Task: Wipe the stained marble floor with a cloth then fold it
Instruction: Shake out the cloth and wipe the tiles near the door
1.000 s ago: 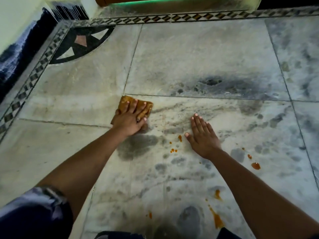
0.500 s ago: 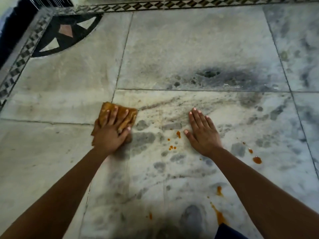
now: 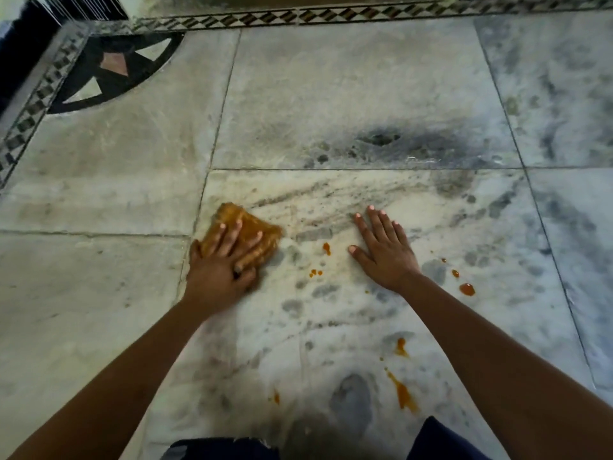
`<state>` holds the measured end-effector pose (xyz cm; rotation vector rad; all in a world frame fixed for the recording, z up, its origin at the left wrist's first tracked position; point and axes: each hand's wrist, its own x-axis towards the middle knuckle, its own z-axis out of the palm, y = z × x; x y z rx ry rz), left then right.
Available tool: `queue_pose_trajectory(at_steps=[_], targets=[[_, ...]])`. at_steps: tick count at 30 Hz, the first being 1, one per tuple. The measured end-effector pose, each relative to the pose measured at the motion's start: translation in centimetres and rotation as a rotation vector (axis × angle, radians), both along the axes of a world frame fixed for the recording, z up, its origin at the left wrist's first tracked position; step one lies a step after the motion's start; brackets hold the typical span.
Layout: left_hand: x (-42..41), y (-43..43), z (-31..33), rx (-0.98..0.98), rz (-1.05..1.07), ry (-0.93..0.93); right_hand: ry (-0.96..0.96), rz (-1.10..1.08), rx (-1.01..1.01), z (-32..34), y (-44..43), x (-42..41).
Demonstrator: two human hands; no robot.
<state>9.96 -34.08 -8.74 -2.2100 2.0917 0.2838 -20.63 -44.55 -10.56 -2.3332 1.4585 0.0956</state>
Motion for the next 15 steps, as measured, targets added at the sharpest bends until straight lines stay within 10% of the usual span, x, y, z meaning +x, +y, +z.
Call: queue_pose_trajectory(at_steps=[6,15], targets=[[-5.4,-8.7,0.4,0.103,0.082,-0.021,0.001,-0.001,-0.047,-0.7,0.1,0.0],[-5.3,1.4,0.5,0.057,-0.315,-0.035,-0.014,-0.015,-0.087,-1.2,0.1,-0.1]])
